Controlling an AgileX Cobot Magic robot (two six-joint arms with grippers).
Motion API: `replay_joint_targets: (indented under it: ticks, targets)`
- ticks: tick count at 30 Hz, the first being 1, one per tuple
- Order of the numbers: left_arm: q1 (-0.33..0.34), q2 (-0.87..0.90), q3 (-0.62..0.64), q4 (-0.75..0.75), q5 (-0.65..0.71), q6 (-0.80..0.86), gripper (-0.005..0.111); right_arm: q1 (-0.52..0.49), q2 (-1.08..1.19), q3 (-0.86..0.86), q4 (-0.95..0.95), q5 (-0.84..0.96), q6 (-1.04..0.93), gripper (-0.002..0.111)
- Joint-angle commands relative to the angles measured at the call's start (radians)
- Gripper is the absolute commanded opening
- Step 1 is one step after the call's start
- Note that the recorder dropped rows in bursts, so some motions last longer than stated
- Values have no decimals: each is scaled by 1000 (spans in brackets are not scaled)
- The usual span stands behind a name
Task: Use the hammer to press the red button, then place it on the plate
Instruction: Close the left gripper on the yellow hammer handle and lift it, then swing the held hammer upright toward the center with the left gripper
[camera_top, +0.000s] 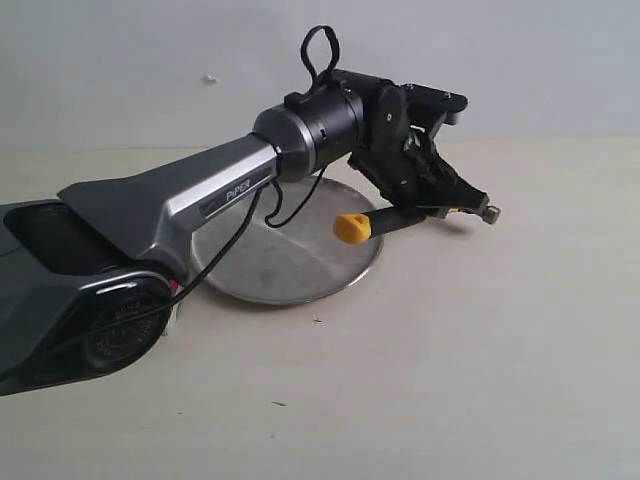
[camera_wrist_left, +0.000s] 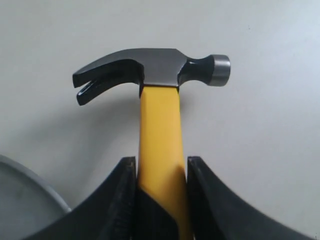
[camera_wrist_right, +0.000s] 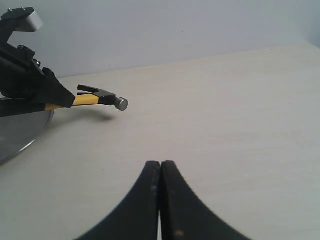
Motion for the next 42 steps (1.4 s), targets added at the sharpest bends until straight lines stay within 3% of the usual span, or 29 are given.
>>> replay_joint_targets:
  ticks: [1,4,11,17,25,35,42]
  targets:
    - [-9,-27,-7,37,-122,-73,0,-5,-5,4,0,-10,-1,0]
    - [-31,-36,-7,131,-156,-145,0,-5,-5,4,0,-10,-1,0]
    - [-124,-86,-7,515,-174,-392,0,-5,-5,4,0,-10,-1,0]
    - [-188,-152,-7,540,-197,-441,0,-5,-5,4,0,-10,-1,0]
    - [-198,-200,7,641,-156,-536,0,-5,-5,4,0,-10,-1,0]
    - [-198,-222,233,797,-169,-638,0,-5,-5,4,0,-10,-1,0]
    - [-169,-356,523,807,-369,-666,0,-5,-5,4,0,-10,-1,0]
